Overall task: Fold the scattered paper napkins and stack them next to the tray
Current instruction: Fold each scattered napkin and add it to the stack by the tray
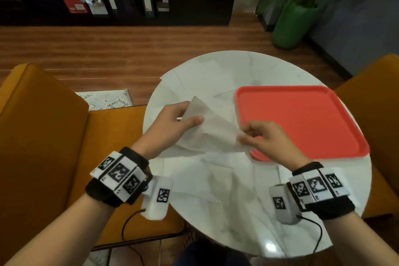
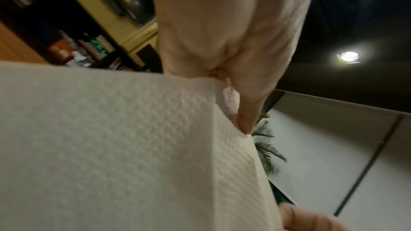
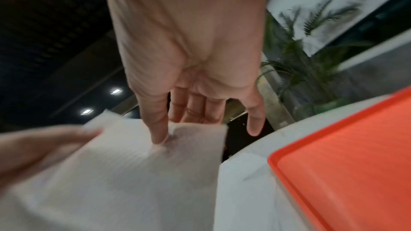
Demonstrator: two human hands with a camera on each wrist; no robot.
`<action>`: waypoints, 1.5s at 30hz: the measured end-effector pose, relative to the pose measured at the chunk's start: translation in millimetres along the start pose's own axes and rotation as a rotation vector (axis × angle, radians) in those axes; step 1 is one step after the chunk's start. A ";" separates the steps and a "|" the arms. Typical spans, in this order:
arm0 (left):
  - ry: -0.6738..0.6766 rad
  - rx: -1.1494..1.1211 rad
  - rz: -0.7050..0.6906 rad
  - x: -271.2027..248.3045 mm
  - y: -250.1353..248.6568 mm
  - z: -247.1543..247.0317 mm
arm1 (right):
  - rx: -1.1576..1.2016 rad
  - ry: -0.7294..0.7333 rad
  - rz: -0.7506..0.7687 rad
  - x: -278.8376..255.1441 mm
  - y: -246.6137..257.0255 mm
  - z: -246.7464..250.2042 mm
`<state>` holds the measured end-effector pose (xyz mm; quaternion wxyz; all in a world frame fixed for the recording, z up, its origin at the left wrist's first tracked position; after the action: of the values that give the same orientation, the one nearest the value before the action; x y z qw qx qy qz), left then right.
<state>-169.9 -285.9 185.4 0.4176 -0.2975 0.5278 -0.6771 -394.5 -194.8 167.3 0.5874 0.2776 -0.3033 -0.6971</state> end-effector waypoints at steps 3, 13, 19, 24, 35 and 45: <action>-0.027 -0.065 0.130 0.8 21.8 4.4 | 0.201 0.008 -0.111 8.2 -15.2 3.9; -0.123 0.087 0.338 26.7 128.1 -5.6 | -0.024 0.136 -0.250 55.4 -64.9 -44.0; -0.239 -0.100 0.086 40.6 73.2 14.7 | 0.153 -0.272 -0.044 46.5 -27.1 -14.2; -0.165 -0.125 0.088 2.2 61.2 15.7 | 0.131 -0.265 -0.041 3.9 -36.7 -19.5; 0.031 0.050 0.341 -67.9 153.4 -15.4 | 0.036 0.024 -0.303 -61.4 -105.2 -89.2; -0.130 0.066 0.323 -13.4 147.1 -8.9 | -0.101 -0.052 -0.263 22.3 -87.9 -83.9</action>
<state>-134.1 -283.8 41.9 0.5638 -0.2379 0.5181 -0.5976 -392.8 -213.9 45.3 0.4963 0.2669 -0.2437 -0.7893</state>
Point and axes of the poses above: each hand's wrist, its own x-axis towards the middle knuckle, its own z-axis out of the back of the hand, y = z × x, the point moved 2 cm from there along x, towards the middle knuckle, and after that the axes turned 6 degrees about -y, right-handed, at the moved point
